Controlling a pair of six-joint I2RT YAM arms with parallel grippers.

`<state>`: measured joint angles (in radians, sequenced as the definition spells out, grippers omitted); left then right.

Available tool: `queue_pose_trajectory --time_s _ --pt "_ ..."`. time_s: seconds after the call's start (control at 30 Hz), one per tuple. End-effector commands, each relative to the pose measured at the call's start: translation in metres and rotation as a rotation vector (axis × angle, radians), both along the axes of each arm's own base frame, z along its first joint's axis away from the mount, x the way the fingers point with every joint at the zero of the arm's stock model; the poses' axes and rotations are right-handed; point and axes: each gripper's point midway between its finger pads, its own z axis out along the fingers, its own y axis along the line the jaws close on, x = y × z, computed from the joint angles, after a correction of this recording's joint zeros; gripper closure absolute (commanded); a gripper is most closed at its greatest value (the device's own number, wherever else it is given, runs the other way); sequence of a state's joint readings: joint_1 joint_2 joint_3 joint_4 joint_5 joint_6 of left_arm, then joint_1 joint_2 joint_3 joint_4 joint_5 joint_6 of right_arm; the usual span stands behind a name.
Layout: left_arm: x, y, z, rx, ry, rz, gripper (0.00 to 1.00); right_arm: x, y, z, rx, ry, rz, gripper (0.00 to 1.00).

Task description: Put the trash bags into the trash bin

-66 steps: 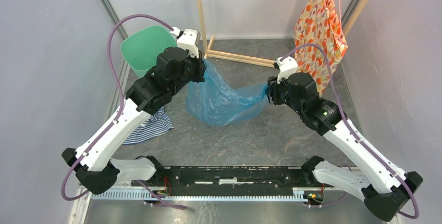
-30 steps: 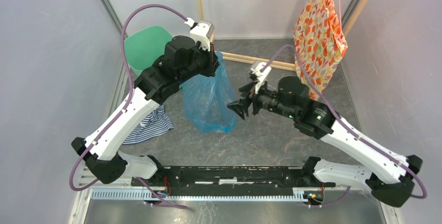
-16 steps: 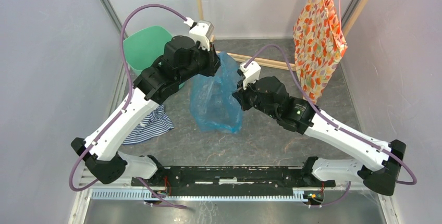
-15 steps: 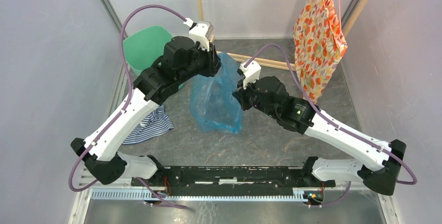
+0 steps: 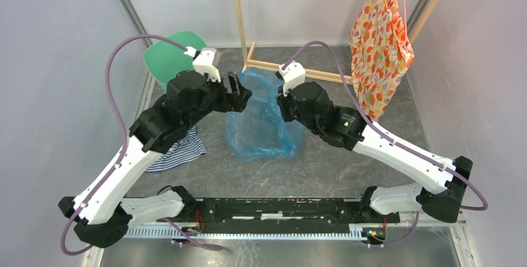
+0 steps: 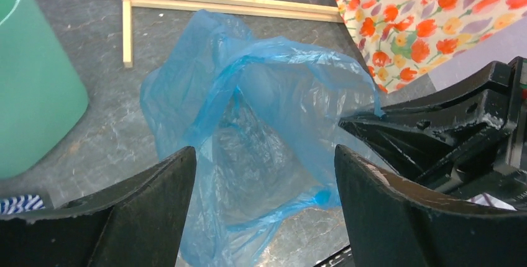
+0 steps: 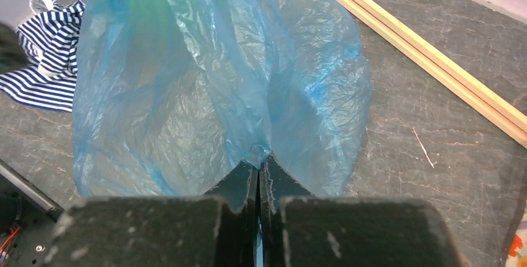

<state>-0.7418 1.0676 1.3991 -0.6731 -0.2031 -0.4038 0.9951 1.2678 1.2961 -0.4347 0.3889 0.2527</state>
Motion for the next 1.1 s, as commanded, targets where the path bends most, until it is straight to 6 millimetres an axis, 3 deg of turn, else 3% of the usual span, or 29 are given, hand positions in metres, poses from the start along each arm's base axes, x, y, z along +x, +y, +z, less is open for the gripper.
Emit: queue_pose_trajectory --time_s 0.0,0.4,0.67,0.83,1.07 --pt "-0.011 0.026 -0.016 -0.029 0.065 0.124 0.12 0.008 0.0 0.02 0.004 -0.038 -0.036 1.0" --pt "-0.05 0.053 -0.105 -0.025 0.296 0.218 0.18 0.025 0.016 0.037 -0.047 -0.069 -0.041 1.0" --pt "-0.069 0.066 -0.136 -0.033 0.375 0.25 0.2 0.04 0.017 0.05 -0.108 -0.102 -0.075 1.0" --pt "-0.077 0.074 -0.156 -0.073 0.413 0.312 0.2 0.053 0.007 0.058 -0.113 -0.113 -0.11 1.0" --pt "-0.079 0.068 -0.19 -0.092 0.466 0.321 0.23 0.063 -0.006 0.06 -0.104 -0.105 -0.124 1.0"
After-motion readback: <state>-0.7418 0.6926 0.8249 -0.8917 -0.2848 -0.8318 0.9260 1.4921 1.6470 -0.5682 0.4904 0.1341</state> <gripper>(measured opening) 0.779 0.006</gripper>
